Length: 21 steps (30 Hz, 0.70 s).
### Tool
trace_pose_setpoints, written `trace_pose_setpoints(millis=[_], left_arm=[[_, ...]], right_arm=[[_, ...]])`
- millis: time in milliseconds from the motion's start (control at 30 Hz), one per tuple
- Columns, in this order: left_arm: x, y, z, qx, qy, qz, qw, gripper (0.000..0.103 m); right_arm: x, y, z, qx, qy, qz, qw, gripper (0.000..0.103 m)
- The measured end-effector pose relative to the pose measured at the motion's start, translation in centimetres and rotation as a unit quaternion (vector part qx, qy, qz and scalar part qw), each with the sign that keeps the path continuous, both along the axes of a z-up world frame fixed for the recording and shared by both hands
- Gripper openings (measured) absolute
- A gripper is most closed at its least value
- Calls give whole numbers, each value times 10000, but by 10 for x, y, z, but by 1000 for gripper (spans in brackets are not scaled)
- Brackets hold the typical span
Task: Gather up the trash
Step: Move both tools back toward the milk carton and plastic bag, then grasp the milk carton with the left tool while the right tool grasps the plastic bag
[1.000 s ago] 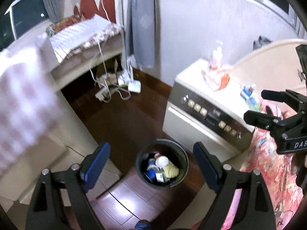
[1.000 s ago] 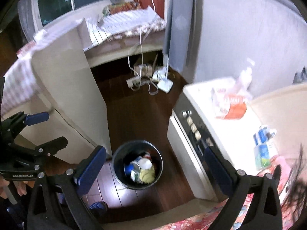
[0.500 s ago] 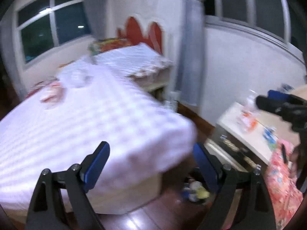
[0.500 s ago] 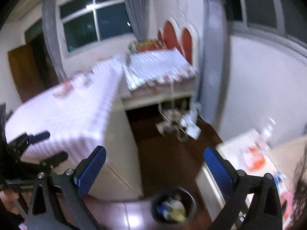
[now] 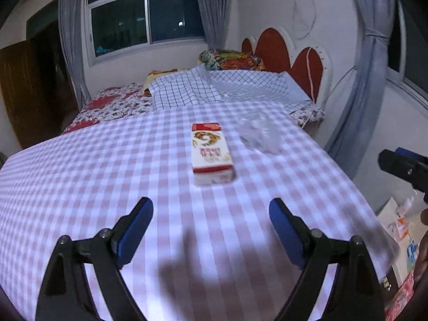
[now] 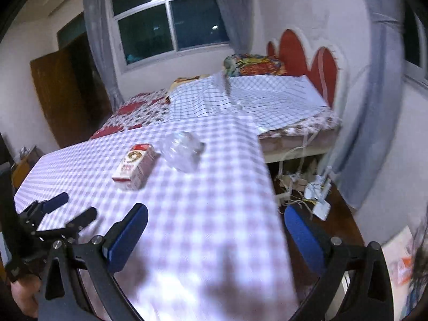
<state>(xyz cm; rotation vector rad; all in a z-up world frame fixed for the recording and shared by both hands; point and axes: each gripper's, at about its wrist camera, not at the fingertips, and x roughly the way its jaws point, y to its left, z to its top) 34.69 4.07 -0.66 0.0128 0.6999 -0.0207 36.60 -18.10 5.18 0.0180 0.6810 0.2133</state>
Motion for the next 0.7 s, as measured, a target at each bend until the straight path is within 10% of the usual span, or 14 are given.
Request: trace_pose_setpoints(millis=[300, 433, 700], left_arm=[[93, 1, -23, 42, 697, -50, 9975, 83], [112, 6, -27, -55, 927, -80, 9956, 54], [116, 36, -18, 156, 735, -1, 9972, 53]], right_arm=[[95, 13, -34, -175, 597, 175, 9979, 95], [115, 24, -43, -223, 743, 397, 9962, 94], [150, 65, -59, -333, 819, 674, 9938, 94]])
